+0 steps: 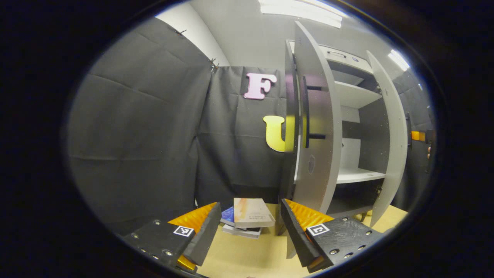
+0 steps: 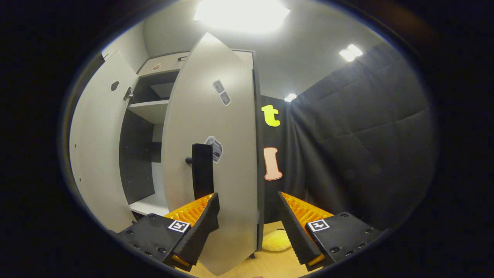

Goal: Grasp the bottle in the cabinet with the left hand and place it on the coaster, then close the right door with the right hand and the left door with the left hand.

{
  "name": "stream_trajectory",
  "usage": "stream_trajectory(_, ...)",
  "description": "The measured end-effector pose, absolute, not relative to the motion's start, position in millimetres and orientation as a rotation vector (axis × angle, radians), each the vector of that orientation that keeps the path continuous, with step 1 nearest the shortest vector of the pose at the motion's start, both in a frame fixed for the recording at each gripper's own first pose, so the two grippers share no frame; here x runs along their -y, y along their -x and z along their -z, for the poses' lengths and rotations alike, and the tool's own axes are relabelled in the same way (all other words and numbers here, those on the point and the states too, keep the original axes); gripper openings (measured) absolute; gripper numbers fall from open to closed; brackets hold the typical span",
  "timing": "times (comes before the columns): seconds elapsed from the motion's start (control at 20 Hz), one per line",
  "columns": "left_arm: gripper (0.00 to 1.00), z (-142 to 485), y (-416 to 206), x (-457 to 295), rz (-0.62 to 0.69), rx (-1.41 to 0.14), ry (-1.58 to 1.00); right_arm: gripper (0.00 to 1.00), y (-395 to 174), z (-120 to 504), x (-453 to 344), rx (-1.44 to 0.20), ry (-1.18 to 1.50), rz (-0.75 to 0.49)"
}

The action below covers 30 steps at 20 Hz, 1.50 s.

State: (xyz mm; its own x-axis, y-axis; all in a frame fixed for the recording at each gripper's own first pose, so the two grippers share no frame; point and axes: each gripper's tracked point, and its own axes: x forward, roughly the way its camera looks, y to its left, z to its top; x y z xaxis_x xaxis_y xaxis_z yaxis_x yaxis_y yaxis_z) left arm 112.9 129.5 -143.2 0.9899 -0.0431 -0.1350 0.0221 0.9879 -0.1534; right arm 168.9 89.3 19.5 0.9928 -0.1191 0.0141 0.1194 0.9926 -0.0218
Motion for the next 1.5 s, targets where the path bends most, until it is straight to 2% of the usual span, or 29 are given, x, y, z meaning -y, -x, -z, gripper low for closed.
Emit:
stream_trajectory(0.15, 0.96, 146, -109, -137, 0.014, -0.144, 0.153, 0.95, -180, -16, -105, 0.005, 0.025, 0.078)
stream_trajectory(0.2, 0.90, 147, -108, -138, 0.009, -0.147, 0.155, 0.95, -182, -14, -109, 0.002, 0.027, 0.068)
stream_trajectory(0.45, 0.90, 146, -106, -141, -0.010, -0.159, 0.175, 0.95, -189, -13, -119, 0.004, 0.044, 0.044)
stream_trajectory(0.5, 0.96, 144, -106, -142, -0.012, -0.157, 0.175, 0.95, -187, -12, -119, -0.001, 0.037, 0.036)
stream_trajectory(0.55, 0.90, 142, -106, -142, -0.013, -0.156, 0.175, 0.95, -185, -11, -119, -0.004, 0.030, 0.033)
stream_trajectory(0.65, 0.90, 134, -110, -143, -0.014, -0.149, 0.165, 0.95, -182, -9, -113, -0.007, 0.029, 0.039)
stream_trajectory(0.7, 0.90, 127, -113, -143, -0.014, -0.144, 0.158, 0.95, -178, -10, -109, -0.006, 0.033, 0.042)
stream_trajectory(0.75, 0.96, 120, -117, -143, -0.015, -0.141, 0.157, 0.95, -174, -11, -106, -0.002, 0.037, 0.043)
stream_trajectory(0.8, 0.90, 113, -121, -144, -0.020, -0.141, 0.156, 0.95, -170, -10, -102, 0.000, 0.041, 0.047)
stream_trajectory(0.9, 0.94, 94, -133, -144, -0.027, -0.133, 0.156, 0.95, -162, -7, -91, 0.003, 0.041, 0.057)
stream_trajectory(0.95, 0.90, 84, -138, -144, -0.029, -0.124, 0.155, 0.95, -159, -5, -86, -0.001, 0.037, 0.058)
stream_trajectory(1.3, 0.90, 23, -167, -140, -0.041, -0.062, 0.110, 0.95, -131, 19, -40, -0.049, 0.010, 0.103)
stream_trajectory(1.35, 0.96, 18, -168, -136, -0.037, -0.057, 0.108, 0.95, -128, 21, -33, -0.055, 0.004, 0.111)
stream_trajectory(1.5, 0.96, 5, -172, -122, -0.024, -0.036, 0.116, 0.95, -120, 29, -14, -0.070, -0.015, 0.134)
